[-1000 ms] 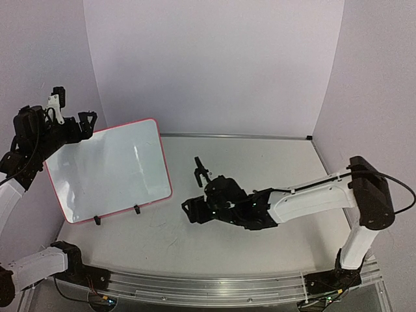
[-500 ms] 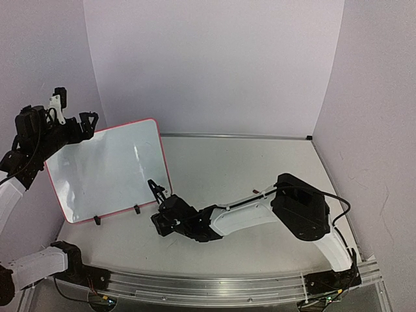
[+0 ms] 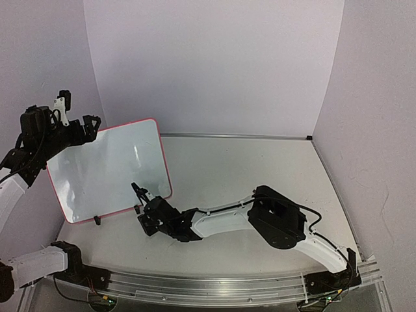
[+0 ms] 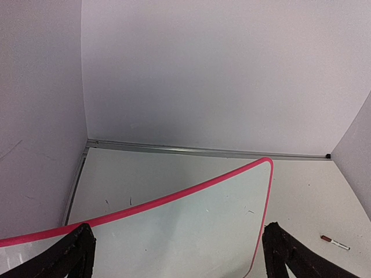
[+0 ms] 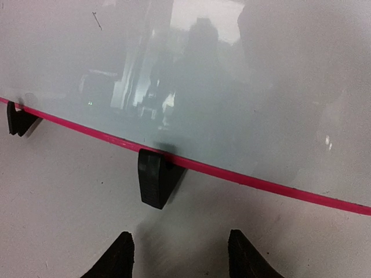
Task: Write a sentence on the whiteboard
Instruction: Move the whiteboard to the center of the board.
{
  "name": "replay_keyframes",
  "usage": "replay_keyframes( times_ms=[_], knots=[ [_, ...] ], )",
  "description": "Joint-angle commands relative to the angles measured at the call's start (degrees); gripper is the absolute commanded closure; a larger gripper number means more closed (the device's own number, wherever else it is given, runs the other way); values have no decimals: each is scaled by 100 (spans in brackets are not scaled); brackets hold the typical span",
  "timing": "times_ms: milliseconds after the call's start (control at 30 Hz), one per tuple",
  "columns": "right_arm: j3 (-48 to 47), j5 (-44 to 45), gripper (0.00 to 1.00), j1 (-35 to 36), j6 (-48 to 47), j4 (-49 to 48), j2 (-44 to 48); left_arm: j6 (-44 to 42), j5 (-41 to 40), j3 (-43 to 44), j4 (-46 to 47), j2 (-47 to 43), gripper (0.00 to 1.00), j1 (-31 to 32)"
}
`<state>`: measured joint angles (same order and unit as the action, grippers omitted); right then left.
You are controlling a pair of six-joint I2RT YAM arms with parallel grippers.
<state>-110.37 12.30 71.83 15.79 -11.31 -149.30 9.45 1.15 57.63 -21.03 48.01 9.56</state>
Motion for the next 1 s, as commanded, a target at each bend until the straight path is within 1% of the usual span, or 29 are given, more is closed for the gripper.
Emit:
replay_keyframes(
  times_ms=[0,167,367,567,833,967],
  knots=[
    [-490,-222,49,44,-170,176,-361,35,34,137,85,-14,1,-22],
    [-1058,-281,49,41,-208,360,-745,35,10,138,82,-26,0,-24],
    [-1492,-82,56,38,-164,471,-1086,51,28,141,82,-7,0,-17],
    [-1705,264,67,40,-122,489,-1286,59,47,137,84,-2,1,-22],
    [-1713,250,83,40,-172,332,-1353,46,51,130,90,24,0,-20],
    [-1617,299,89,43,-198,221,-1293,39,55,119,100,42,0,-20]
  ],
)
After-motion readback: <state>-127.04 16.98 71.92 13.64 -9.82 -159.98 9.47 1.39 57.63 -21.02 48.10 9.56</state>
